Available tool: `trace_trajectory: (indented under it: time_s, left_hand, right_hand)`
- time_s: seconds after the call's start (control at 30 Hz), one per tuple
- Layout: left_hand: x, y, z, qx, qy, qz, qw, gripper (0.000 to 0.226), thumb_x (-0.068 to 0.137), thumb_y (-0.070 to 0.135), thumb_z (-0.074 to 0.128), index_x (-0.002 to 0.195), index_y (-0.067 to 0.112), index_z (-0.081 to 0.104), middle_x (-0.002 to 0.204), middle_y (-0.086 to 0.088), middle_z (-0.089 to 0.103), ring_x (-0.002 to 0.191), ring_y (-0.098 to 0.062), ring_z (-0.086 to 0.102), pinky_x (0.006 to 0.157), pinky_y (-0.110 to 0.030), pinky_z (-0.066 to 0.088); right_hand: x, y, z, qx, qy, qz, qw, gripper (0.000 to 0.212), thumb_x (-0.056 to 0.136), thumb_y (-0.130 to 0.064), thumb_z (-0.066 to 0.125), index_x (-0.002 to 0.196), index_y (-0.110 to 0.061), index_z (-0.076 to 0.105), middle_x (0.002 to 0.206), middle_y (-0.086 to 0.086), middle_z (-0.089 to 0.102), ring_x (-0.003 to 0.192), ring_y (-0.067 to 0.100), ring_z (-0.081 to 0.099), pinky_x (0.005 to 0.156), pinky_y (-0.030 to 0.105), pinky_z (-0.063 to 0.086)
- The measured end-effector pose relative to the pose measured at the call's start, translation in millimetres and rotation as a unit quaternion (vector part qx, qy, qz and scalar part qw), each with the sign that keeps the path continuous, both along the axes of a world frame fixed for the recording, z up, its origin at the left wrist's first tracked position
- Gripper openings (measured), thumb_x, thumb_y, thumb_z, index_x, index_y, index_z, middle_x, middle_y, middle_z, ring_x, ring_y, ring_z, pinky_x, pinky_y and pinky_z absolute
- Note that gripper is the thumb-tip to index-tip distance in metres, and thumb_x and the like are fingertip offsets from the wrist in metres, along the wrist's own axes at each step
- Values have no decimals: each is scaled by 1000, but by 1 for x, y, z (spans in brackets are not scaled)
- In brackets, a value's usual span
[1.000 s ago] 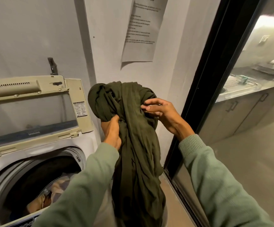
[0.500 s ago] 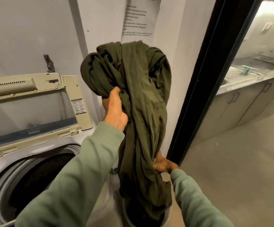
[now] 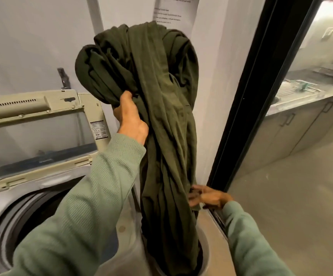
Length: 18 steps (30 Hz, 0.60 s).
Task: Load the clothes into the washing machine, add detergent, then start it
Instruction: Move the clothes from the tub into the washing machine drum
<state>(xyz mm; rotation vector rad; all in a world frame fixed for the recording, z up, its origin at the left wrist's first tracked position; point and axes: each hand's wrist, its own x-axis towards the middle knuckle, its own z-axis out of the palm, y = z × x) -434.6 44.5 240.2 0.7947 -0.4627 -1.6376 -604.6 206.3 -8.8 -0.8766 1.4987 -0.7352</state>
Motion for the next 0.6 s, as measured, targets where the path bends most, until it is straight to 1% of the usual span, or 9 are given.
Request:
trace_trajectory:
  time_s: [0.07, 0.13, 0.17, 0.23, 0.3, 0.37, 0.43, 0.53, 0.6]
  left_hand:
    - [1, 0, -4, 4, -9, 12, 1000, 54, 64, 25, 67, 114, 5, 63, 104, -16, 72, 93, -31, 70, 81, -55, 57]
    - [-1, 0, -9, 20, -14, 14, 1000, 60, 61, 29, 67, 116, 6, 60, 105, -14, 71, 94, -30, 69, 83, -54, 57]
    - [-3, -1, -11, 27, -14, 8, 999, 60, 62, 29, 67, 118, 7, 59, 106, -14, 70, 95, -30, 68, 84, -54, 56]
    - [-6, 0, -13, 34, -15, -10, 999, 53, 67, 26, 67, 117, 7, 61, 107, -14, 70, 95, -30, 68, 84, -55, 56]
    - [-9, 3, -14, 39, -16, -23, 999, 46, 74, 24, 66, 116, 8, 61, 109, -14, 69, 96, -31, 67, 83, -55, 56]
    - [-14, 5, -15, 52, -14, -39, 998, 41, 77, 27, 66, 115, 11, 61, 110, -12, 69, 96, -32, 66, 84, -54, 56]
    - [-13, 7, -14, 61, -22, -60, 996, 42, 77, 34, 64, 114, 14, 62, 109, -10, 69, 97, -31, 66, 85, -51, 56]
    - [-8, 8, -16, 56, -46, -120, 990, 59, 61, 46, 62, 113, 20, 65, 107, -6, 71, 98, -29, 66, 89, -47, 53]
    - [-4, 7, -17, 55, -44, -136, 988, 60, 58, 45, 63, 112, 19, 67, 106, -7, 72, 98, -30, 67, 87, -48, 54]
  right_hand:
    - [0, -2, 38, -97, -107, -87, 986, 114, 47, -37, 95, 145, -30, 36, 141, -2, 53, 126, 18, 54, 104, 44, 44]
    - [2, -5, 73, -191, -155, -77, 966, 117, 55, -28, 92, 148, -38, 23, 145, -8, 45, 130, 12, 49, 104, 39, 44]
    - [8, -13, 81, -214, -111, -41, 970, 123, 55, -25, 92, 150, -42, 15, 149, -9, 39, 135, 10, 43, 109, 38, 38]
    - [30, -31, 85, -214, 57, 14, 975, 136, 48, -33, 95, 151, -42, 5, 154, -11, 27, 139, 8, 34, 116, 37, 29]
    - [49, -47, 70, -193, 205, -31, 959, 152, 34, -53, 95, 150, -39, -1, 155, -10, 19, 142, 12, 26, 118, 41, 26]
    - [59, -52, 49, -184, 256, -117, 942, 162, 25, -67, 89, 151, -34, -8, 158, -8, 10, 145, 15, 18, 119, 45, 24]
    - [60, -53, 28, -169, 254, -197, 932, 164, 25, -70, 87, 150, -34, -14, 159, -6, 5, 147, 17, 14, 119, 46, 22]
    - [61, -56, 12, -139, 212, -288, 923, 154, 31, -67, 87, 150, -33, -4, 154, -2, 25, 139, 21, 31, 116, 45, 29]
    - [59, -57, 16, -95, 188, -304, 929, 121, 51, -61, 80, 149, -22, 20, 139, 1, 47, 127, 25, 47, 109, 43, 38]
